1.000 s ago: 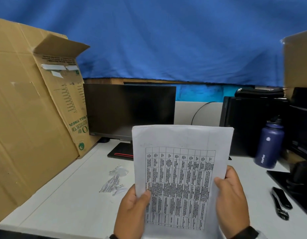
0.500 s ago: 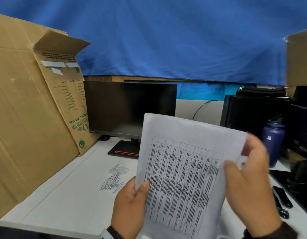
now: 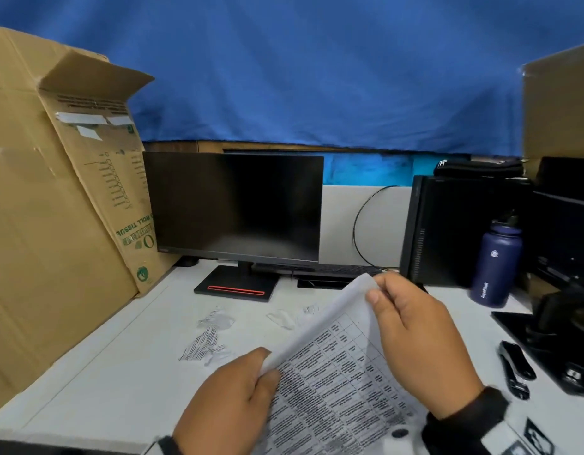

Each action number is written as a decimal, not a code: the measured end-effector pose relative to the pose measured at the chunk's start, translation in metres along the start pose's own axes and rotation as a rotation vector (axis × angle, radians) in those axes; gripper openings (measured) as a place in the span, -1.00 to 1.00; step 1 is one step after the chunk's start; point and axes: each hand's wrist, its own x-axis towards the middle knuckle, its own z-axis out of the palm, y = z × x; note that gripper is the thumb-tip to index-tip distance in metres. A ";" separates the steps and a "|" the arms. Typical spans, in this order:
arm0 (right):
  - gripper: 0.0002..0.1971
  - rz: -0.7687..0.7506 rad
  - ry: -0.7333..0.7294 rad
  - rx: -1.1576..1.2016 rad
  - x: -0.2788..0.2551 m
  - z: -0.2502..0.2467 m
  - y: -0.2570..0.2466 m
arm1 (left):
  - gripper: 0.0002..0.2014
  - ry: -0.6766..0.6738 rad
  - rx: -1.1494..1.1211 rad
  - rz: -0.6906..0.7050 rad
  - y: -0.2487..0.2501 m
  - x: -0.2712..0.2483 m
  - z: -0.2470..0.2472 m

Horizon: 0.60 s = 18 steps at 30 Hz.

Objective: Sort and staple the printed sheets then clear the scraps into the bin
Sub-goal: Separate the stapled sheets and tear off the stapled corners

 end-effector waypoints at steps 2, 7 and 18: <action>-0.81 -0.004 -0.012 0.022 -0.005 0.006 0.000 | -0.89 -0.009 -0.064 0.064 0.015 0.000 -0.004; -0.80 -0.046 -0.060 0.049 -0.017 0.019 -0.016 | -0.74 0.133 -0.059 0.220 0.051 0.005 -0.006; -0.80 0.049 -0.082 0.116 -0.028 0.020 -0.007 | -0.69 0.121 0.022 0.224 0.051 0.008 0.003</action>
